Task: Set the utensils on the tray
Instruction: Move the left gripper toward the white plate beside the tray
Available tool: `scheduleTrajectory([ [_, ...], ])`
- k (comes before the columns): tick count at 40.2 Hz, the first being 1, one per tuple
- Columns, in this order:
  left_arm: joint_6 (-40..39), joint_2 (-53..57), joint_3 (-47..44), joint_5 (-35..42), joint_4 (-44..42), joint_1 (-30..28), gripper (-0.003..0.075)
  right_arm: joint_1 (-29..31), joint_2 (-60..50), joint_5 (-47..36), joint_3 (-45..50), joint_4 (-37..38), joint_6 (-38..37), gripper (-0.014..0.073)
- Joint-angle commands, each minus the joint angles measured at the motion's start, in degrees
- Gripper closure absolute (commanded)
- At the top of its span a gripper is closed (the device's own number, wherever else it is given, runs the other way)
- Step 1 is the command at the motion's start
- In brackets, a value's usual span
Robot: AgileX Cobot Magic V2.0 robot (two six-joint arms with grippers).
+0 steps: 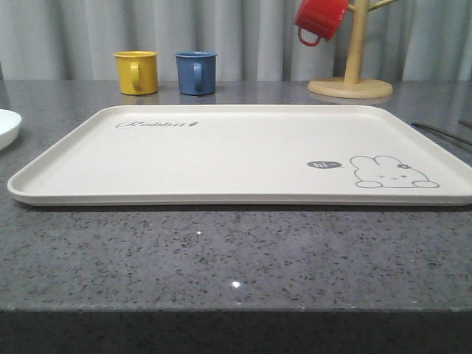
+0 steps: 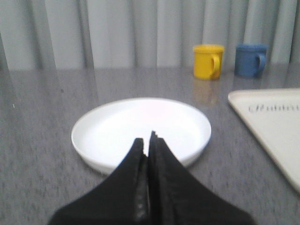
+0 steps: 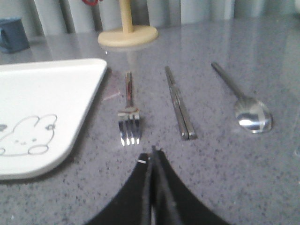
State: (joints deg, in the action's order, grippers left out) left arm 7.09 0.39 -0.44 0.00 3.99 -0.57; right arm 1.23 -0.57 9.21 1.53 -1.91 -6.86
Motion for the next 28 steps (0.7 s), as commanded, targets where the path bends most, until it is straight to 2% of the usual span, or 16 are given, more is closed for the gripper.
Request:
scheduleTrajectory([
  [1, -0.5, 1.2, 3.2, 13.1, 0.7, -0.2, 0.0739, -0.1, -1.0, -9.2, -1.9, 0.3, 0.5, 0.0634],
  [6, -0.5, 0.5, 12.1, 8.7, -1.4, -0.2, 0.0739, -0.1, -1.0, -7.5, -10.0, -1.3, 0.5, 0.0634],
  [10, -0.5, -2.5, 20.9, 0.0, -5.1, -0.2, 0.0739, -0.1, 0.2, -1.4, -18.3, -1.3, 0.5, 0.0634],
  [14, -0.5, -8.5, 27.9, -8.4, -5.3, -0.2, 0.0739, -0.1, 3.9, 4.9, -26.0, -1.3, 0.5, 0.0635],
  [19, -0.2, -16.9, 32.8, -16.1, -5.3, -0.2, 0.0738, -0.1, 11.4, 11.2, -32.7, -0.8, 0.5, 0.0654],
  [28, 0.0, -22.0, 33.9, -17.1, -5.3, -0.2, 0.0738, -0.1, 18.4, 13.5, -35.6, -0.7, 0.5, 0.0652],
])
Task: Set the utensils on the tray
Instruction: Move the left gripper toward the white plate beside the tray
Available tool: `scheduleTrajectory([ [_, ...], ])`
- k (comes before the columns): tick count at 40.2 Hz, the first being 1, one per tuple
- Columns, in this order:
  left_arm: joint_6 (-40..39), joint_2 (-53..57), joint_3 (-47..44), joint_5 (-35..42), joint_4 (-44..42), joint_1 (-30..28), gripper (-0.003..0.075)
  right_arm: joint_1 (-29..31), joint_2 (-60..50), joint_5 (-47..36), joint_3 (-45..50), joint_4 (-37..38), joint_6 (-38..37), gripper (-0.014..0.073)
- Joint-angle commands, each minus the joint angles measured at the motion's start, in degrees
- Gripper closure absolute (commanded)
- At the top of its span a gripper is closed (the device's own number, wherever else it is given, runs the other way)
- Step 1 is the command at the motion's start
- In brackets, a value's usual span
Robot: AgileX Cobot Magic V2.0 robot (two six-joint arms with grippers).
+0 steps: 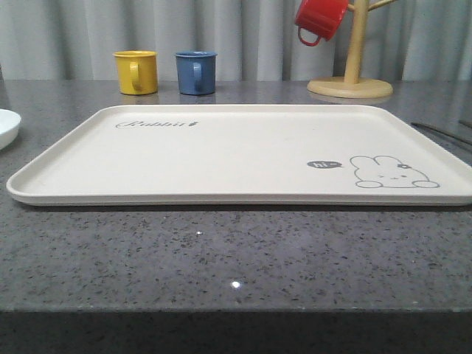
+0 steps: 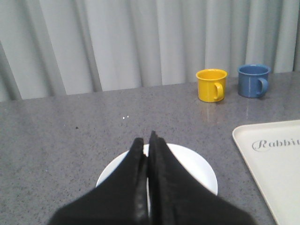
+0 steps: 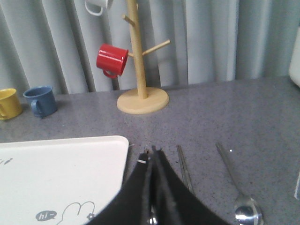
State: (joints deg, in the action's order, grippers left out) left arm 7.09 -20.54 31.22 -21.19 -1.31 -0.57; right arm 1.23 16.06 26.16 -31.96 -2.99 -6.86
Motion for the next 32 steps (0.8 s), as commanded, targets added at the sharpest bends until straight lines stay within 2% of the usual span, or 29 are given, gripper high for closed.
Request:
scheduleTrajectory([
  [1, 0.0, -1.1, 2.2, 4.0, 0.0, -0.2, 0.0738, -0.1, 1.8, -3.3, -2.1, 0.4, 0.5, 0.0651],
  [5, 0.0, -1.1, 2.2, 4.1, 0.0, -0.2, 0.0722, -0.1, 1.7, -3.3, -2.1, 0.4, 0.5, 0.0601],
  [7, 0.0, -1.1, 2.2, 4.1, 0.0, -0.2, 0.0659, -0.1, 1.7, -3.2, -2.1, 0.4, 0.5, 0.0533],
  [9, 0.0, -1.1, 2.2, 4.1, 0.0, -0.2, 0.0563, -0.1, 1.7, -3.2, -2.1, 0.4, 0.5, 0.0420],
  [14, 0.0, -1.1, 2.2, 4.2, 0.4, -0.2, 0.0190, -0.1, 1.7, -3.2, -2.1, 0.4, 0.5, 0.0125],
  [16, 0.0, -1.1, 2.2, 4.2, 0.4, -0.2, 0.0103, -0.1, 1.7, -3.2, -2.1, 0.4, 0.5, 0.0053],
  [18, 0.0, -1.1, 2.2, 4.2, 0.4, -0.2, 0.0059, -0.1, 1.7, -3.2, -2.1, 0.4, 0.5, 0.0011],
  [22, 0.0, -1.1, 2.1, 4.9, 0.8, -0.2, 0.0068, -0.1, 1.7, -3.2, -2.1, 0.4, 0.5, 0.0002],
  [26, 0.0, -2.4, 2.1, 6.6, 1.8, -0.2, 0.0109, -0.1, 1.7, -3.2, -2.1, 0.4, 0.5, 0.0002],
  [32, 0.0, -11.4, 5.9, 1.5, 3.7, -0.2, 0.0138, -0.1, 1.7, -3.2, -2.1, 0.4, 0.5, 0.0002],
])
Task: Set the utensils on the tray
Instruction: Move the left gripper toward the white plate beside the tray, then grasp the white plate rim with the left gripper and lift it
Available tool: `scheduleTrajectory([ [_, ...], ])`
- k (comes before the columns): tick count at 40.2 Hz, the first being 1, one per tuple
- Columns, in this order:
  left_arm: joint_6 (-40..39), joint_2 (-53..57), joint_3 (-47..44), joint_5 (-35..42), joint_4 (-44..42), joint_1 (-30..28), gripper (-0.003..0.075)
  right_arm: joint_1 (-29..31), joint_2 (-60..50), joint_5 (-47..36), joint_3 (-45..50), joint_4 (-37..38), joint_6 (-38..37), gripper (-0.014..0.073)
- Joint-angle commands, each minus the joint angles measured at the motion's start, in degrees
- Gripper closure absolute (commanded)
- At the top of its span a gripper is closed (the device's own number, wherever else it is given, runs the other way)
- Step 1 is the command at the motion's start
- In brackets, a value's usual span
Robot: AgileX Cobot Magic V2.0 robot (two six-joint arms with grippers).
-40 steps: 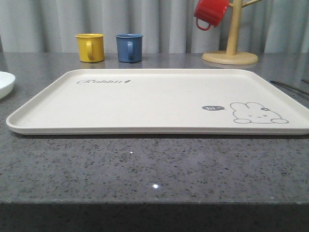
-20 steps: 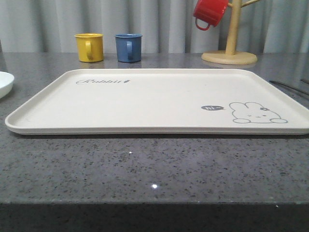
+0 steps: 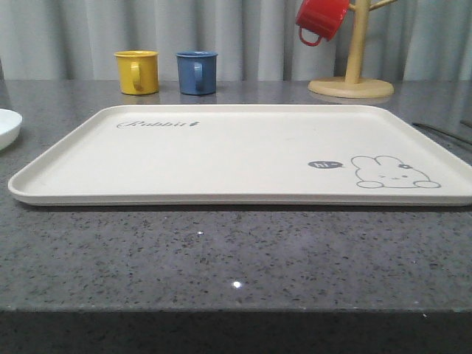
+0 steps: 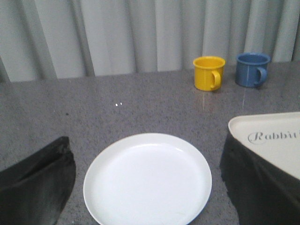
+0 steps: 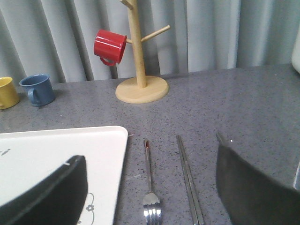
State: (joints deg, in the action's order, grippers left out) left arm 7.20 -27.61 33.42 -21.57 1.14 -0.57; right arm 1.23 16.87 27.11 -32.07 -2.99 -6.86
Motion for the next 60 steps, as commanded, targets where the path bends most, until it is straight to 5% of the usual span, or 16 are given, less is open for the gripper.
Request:
scheduleTrajectory([
  [1, 0.0, -6.1, 5.2, -0.3, 1.3, -0.2, 0.0138, -0.1, 0.9, -4.1, -2.0, 0.4, 0.5, 0.0002],
  [10, 7.3, -23.3, 18.2, -18.3, 3.6, 1.9, 0.0158, -0.1, 0.9, -4.1, -2.0, 0.4, 0.5, 0.0002],
  [21, 7.4, -42.7, 28.1, -28.2, -0.6, 11.7, 0.0216, -0.1, 0.9, -4.1, -2.0, 0.4, 0.5, 0.0002],
  [34, 7.4, -60.9, 39.5, -36.6, -1.1, 11.4, 0.0229, -0.1, 0.9, -4.1, -2.0, 0.4, 0.5, 0.0002],
  [49, 7.4, -65.4, 40.6, -37.9, -1.1, 11.4, 0.0468, -0.1, 0.9, -4.1, -2.0, 0.4, 0.5, 0.0002],
  [58, 7.4, -65.4, 40.6, -38.9, -2.1, 11.4, 0.0734, -0.1, 0.9, -4.1, -2.0, 0.4, 0.5, 0.0002],
  [60, 7.4, -65.4, 40.6, -39.2, -2.3, 11.4, 0.0739, -0.1, 0.9, -4.1, -2.0, 0.4, 0.5, 0.0002],
])
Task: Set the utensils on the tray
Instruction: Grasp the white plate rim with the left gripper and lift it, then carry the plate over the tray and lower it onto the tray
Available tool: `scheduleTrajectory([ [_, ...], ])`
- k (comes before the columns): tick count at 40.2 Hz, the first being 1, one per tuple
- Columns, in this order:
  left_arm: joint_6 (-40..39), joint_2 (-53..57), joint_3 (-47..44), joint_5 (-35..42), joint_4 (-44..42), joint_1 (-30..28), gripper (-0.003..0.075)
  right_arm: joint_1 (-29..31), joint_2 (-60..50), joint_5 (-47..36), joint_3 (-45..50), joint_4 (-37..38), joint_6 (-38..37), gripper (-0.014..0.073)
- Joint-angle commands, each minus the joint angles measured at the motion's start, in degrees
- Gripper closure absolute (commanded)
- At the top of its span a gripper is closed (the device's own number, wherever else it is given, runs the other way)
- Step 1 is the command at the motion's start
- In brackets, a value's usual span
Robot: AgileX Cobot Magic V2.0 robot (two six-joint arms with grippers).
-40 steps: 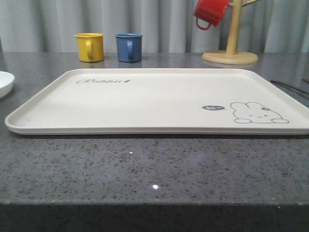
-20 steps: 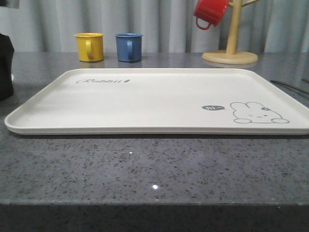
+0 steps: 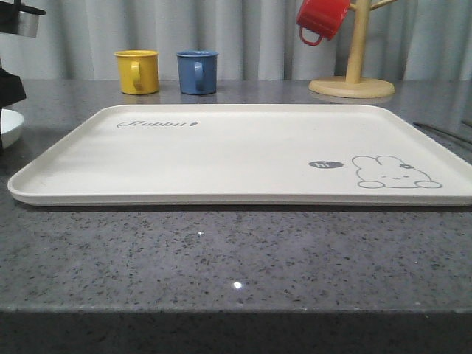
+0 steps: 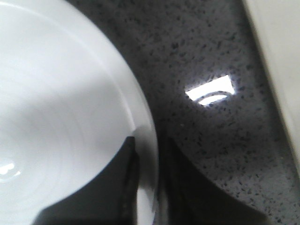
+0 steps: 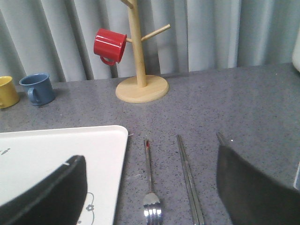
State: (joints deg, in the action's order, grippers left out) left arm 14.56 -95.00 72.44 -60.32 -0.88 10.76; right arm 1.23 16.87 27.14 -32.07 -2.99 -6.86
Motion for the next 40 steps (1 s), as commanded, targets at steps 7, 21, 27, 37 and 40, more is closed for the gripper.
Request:
scheduleTrajectory([
  [7, 0.0, 2.8, 3.9, -3.5, -2.3, 0.9, 0.0739, -0.1, 0.9, -4.2, -2.0, 0.4, 0.5, 0.0002],
  [21, -1.0, 5.3, 19.6, -10.9, -3.9, 12.6, 0.0739, -0.1, 0.9, -4.2, -2.0, 0.4, 0.5, 0.0002],
  [27, -3.1, 4.0, 26.6, -11.5, -7.1, 20.5, 0.0739, -0.1, 0.9, -4.2, -2.0, 0.4, 0.5, 0.0002],
  [37, -3.5, -0.3, 31.0, -12.3, -4.6, 29.5, 0.0738, -0.1, 0.9, -4.2, -2.0, 0.4, 0.5, 0.0002],
  [40, -3.5, -1.5, 31.0, -12.4, -2.2, 30.2, 0.0738, -0.1, 0.9, -4.2, -2.0, 0.4, 0.5, 0.0002],
])
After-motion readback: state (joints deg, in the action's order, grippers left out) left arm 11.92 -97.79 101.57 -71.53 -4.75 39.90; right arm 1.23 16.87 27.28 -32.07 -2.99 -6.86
